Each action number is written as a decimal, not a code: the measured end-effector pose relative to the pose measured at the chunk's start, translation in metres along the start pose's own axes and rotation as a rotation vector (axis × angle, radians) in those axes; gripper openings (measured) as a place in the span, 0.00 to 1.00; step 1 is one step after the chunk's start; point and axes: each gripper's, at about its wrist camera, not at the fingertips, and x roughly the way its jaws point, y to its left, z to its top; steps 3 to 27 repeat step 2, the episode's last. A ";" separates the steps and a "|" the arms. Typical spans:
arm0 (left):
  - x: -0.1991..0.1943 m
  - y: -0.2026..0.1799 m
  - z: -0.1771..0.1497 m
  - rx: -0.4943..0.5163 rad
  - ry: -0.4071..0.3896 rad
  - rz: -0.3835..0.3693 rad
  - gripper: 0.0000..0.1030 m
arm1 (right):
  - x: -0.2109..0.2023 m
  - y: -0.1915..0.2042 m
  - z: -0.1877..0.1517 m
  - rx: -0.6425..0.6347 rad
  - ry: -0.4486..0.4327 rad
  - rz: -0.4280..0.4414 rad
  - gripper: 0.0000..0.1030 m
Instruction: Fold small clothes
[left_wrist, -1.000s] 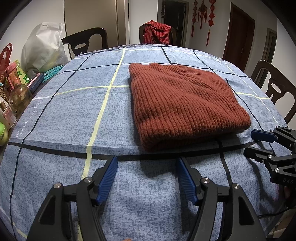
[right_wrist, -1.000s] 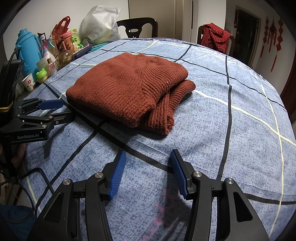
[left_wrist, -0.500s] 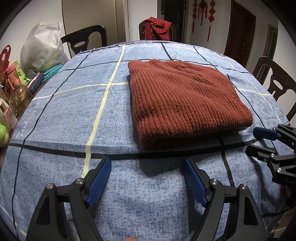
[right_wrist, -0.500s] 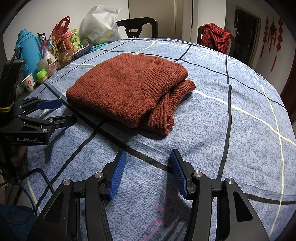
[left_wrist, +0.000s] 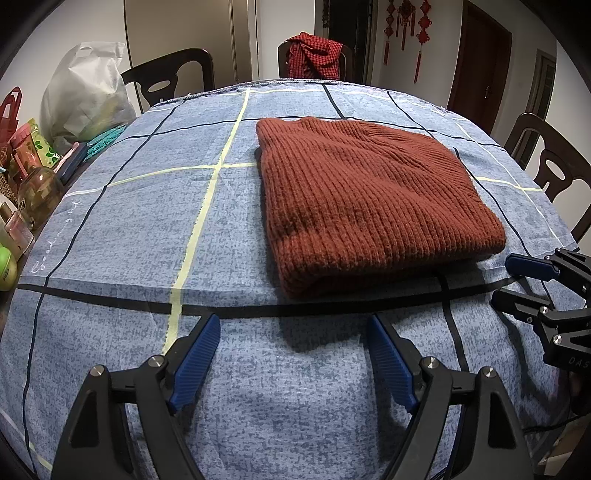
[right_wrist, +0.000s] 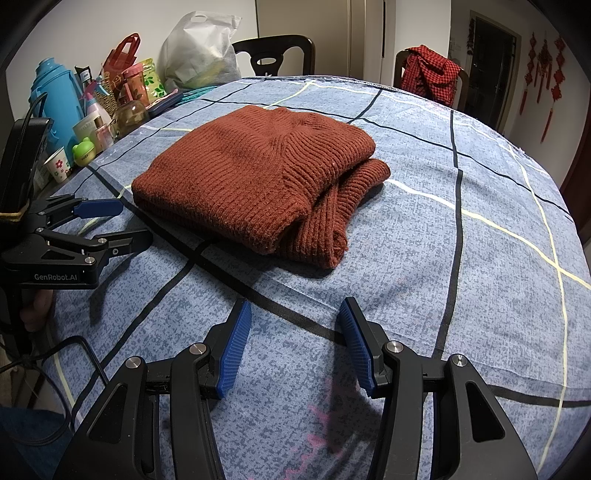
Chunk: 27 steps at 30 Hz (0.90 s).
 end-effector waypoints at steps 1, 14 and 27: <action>0.000 0.000 0.000 0.000 0.000 0.000 0.81 | 0.000 0.000 0.000 0.000 0.000 0.000 0.49; 0.000 0.000 0.000 0.000 0.000 0.000 0.82 | 0.000 0.000 0.000 0.000 0.000 0.001 0.49; 0.000 0.000 0.000 0.000 0.000 0.000 0.82 | 0.000 0.000 0.000 0.000 0.000 0.001 0.49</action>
